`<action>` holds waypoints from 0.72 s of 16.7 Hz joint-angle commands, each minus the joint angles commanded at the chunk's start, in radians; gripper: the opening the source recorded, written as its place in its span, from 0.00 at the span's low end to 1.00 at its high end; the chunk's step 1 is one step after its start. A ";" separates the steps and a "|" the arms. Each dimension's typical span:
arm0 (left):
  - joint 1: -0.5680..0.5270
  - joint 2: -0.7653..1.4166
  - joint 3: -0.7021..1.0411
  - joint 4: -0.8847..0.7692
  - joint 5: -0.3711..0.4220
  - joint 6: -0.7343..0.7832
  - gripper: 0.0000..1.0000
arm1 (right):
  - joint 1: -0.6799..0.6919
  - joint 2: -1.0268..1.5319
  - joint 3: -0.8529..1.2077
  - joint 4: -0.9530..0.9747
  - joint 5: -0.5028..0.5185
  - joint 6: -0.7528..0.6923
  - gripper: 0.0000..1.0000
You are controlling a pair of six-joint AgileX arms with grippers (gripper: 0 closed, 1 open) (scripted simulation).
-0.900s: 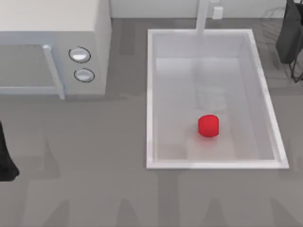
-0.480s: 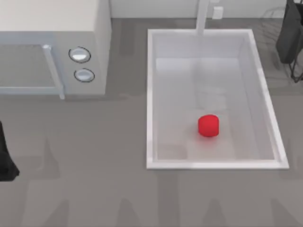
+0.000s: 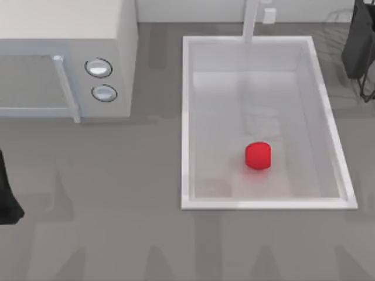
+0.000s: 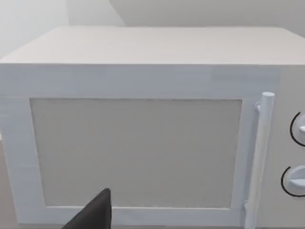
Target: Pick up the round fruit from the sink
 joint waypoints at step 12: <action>0.000 0.000 0.000 0.000 0.000 0.000 1.00 | 0.011 0.059 0.046 -0.039 -0.001 0.021 1.00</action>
